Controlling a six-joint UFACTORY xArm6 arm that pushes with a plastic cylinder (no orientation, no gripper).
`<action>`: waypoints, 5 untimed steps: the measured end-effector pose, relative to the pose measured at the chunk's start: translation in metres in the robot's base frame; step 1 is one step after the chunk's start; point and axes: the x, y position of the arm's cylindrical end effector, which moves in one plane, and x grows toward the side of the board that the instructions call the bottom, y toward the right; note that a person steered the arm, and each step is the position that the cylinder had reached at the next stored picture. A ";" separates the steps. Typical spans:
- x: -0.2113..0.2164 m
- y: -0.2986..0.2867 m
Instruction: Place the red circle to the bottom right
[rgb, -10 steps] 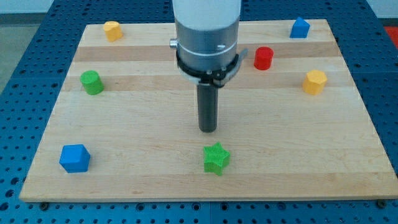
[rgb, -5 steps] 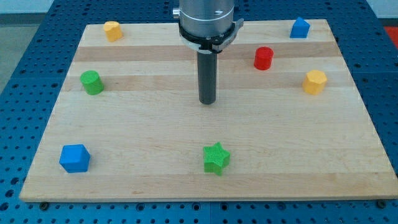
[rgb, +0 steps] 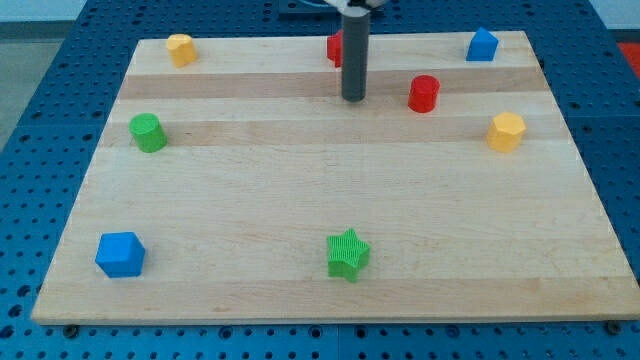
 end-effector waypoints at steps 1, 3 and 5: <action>-0.016 0.034; -0.018 0.075; -0.002 0.087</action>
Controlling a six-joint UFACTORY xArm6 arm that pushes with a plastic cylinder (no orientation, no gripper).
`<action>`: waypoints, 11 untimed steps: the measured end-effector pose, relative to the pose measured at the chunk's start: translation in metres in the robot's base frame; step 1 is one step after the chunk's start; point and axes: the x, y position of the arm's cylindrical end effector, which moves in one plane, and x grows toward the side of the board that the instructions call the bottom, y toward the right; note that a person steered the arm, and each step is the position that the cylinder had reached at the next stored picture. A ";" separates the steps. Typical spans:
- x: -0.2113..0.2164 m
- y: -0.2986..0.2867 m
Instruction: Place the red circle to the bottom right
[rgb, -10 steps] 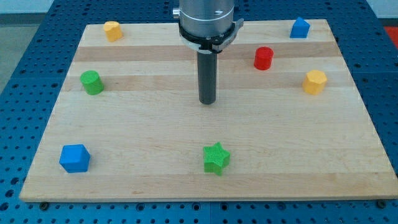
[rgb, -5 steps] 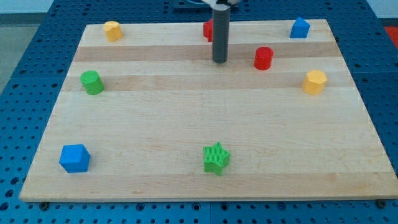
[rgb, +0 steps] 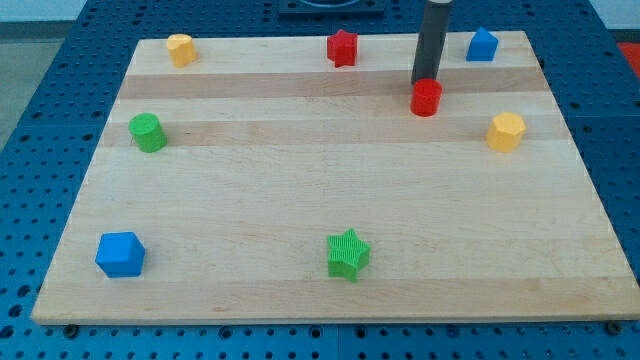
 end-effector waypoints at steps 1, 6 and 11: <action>0.027 0.000; 0.167 -0.008; 0.182 -0.062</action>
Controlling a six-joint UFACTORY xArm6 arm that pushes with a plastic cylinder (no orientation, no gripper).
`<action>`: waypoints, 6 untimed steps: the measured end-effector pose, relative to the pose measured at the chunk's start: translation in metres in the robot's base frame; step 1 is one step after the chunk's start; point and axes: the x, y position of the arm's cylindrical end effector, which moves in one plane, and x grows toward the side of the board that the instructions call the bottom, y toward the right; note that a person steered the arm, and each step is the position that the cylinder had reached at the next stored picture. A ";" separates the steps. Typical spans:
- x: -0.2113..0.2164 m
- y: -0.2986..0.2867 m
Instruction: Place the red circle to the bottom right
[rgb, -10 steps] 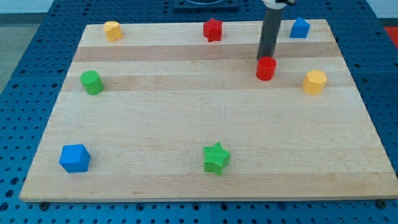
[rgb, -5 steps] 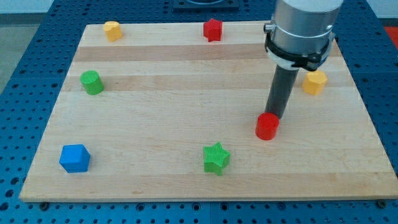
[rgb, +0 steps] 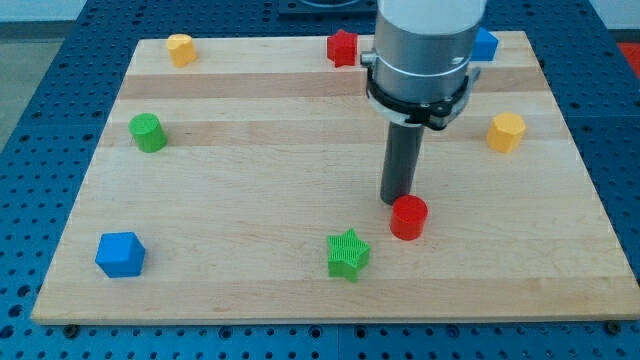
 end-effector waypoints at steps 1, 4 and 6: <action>0.001 -0.019; 0.034 -0.006; 0.022 0.009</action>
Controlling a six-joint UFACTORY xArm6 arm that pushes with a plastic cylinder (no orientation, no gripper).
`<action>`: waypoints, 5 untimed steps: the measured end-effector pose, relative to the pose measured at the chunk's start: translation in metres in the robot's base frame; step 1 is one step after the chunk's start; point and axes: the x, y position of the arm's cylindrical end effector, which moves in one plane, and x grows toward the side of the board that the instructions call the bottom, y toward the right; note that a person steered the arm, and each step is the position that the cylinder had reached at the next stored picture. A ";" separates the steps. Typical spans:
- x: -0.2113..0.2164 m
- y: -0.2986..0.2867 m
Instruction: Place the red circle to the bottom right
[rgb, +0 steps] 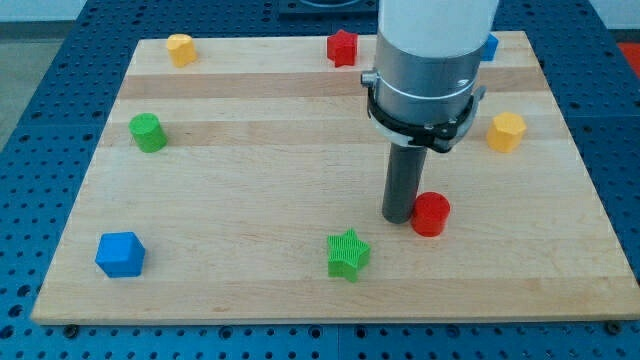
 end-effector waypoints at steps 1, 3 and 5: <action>0.000 0.012; 0.000 0.048; 0.019 0.069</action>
